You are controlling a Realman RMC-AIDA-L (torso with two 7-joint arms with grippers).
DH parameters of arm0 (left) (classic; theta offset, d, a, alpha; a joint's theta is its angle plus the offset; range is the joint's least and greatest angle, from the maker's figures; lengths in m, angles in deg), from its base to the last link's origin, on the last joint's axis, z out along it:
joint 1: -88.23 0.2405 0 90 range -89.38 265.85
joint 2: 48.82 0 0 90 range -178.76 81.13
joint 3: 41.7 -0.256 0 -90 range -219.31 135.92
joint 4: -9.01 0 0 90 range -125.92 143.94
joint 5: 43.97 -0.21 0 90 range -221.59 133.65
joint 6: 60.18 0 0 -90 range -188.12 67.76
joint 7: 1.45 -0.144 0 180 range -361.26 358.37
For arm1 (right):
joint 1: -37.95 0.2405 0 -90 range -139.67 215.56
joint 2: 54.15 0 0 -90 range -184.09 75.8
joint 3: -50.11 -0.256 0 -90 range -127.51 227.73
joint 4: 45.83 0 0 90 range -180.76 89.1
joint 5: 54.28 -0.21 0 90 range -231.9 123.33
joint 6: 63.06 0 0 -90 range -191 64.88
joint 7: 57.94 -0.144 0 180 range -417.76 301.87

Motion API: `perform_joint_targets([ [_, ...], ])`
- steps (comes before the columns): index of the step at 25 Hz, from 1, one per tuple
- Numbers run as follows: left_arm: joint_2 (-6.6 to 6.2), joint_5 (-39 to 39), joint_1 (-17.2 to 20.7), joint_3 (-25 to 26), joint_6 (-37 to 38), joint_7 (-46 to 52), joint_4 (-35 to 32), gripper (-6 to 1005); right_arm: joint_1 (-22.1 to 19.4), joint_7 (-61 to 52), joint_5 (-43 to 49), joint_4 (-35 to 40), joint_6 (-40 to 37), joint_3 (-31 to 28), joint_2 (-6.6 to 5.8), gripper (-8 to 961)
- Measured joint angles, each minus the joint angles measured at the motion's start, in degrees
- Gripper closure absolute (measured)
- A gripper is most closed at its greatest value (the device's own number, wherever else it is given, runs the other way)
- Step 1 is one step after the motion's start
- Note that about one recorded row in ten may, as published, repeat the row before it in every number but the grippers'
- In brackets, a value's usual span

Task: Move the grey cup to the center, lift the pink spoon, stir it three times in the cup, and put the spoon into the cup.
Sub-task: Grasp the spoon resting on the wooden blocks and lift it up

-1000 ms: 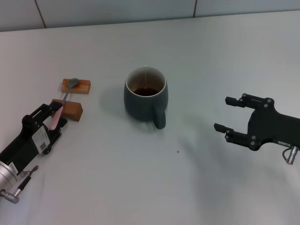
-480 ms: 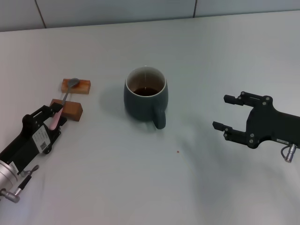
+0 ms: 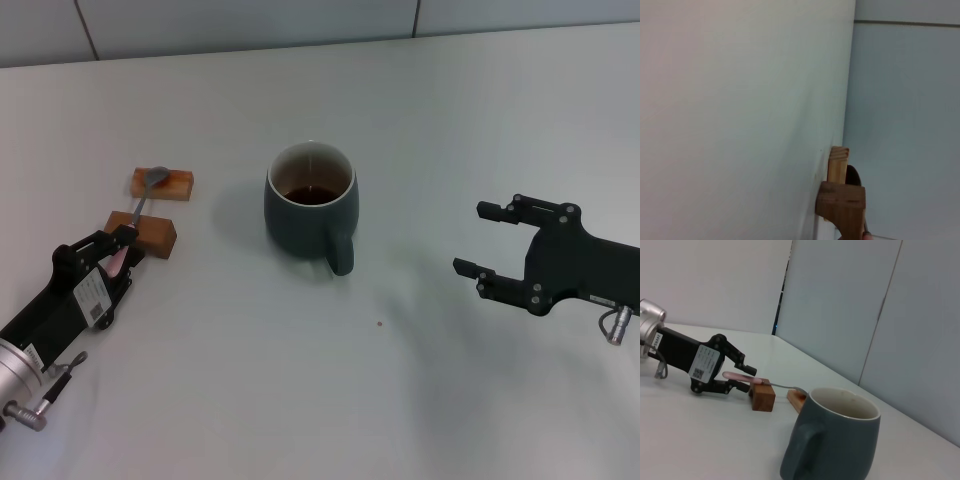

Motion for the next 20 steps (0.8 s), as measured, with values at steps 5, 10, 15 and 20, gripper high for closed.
perform_joint_targets([
  [5, 0.0, 0.0, -0.16, 0.0, -0.17, 0.03, 0.0, 711, 0.18, 0.0, 0.0, -0.14, 0.02, -0.08, 0.0, 279],
  [10, 0.0, 0.0, -0.16, 0.21, -0.46, 0.09, 0.0, 719, 0.49, 0.0, 0.06, -0.71, 0.02, -0.25, 0.0, 279],
  [15, 0.0, 0.0, -0.14, 0.54, -0.58, 0.09, 0.48, 728, 0.54, 0.0, 0.13, -0.78, 0.02, -0.29, 0.0, 279],
  [20, -0.04, -0.01, -0.17, 0.54, -0.58, 0.09, 0.53, 806, 0.77, 0.0, 0.24, -0.98, 0.03, -0.43, 0.0, 279],
])
